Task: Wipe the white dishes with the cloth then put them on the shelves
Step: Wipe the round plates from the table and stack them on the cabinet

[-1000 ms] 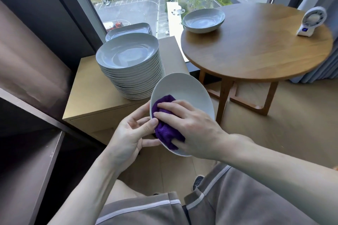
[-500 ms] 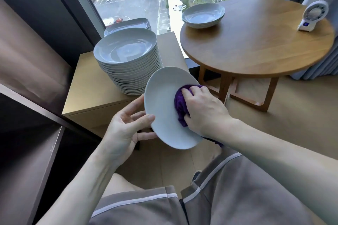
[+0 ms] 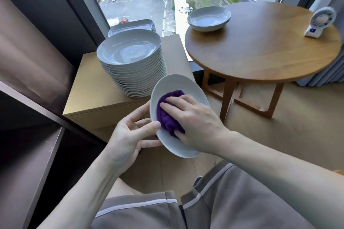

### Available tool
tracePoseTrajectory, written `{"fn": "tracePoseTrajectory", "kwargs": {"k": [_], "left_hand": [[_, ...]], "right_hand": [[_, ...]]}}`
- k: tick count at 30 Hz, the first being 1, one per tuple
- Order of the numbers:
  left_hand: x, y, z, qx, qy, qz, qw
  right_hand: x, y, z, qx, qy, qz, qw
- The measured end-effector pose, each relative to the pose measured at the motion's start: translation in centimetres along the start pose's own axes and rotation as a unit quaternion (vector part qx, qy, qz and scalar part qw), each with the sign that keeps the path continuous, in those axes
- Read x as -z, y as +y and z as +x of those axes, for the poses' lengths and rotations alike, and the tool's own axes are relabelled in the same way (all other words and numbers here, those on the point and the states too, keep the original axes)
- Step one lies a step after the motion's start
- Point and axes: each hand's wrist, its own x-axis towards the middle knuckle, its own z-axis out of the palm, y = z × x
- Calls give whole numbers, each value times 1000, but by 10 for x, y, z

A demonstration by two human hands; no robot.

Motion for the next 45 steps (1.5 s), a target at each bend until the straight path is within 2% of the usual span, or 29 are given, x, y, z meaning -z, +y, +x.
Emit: {"fn": "tracePoseTrajectory", "kwargs": {"k": [4,9,15,19,25,32,36,45], "left_hand": [[-7,-3,-2,10,2,4,1000],[-11,0,-5,7,23,-9,1000],[-15,16,-10,-21,72,-28,997],[-16,27,-14,-37,73,-31,996],[-7,58,-10,-77,103,-71,989],[-2,94,14,-92,176,-120,973],[-4,107,35,-97,237,-182,949],[-9,129,81,-96,298,-247,917]], "right_hand": [[-1,23,6,-73,-8,-9,997],[0,39,7,-98,9,10,995],[15,53,11,-167,108,105,974],[27,65,13,-210,172,163,949],[36,79,14,-239,242,209,917],[31,68,13,-178,211,228,934],[29,63,13,-170,182,225,942],[27,62,15,-160,157,230,947]]}}
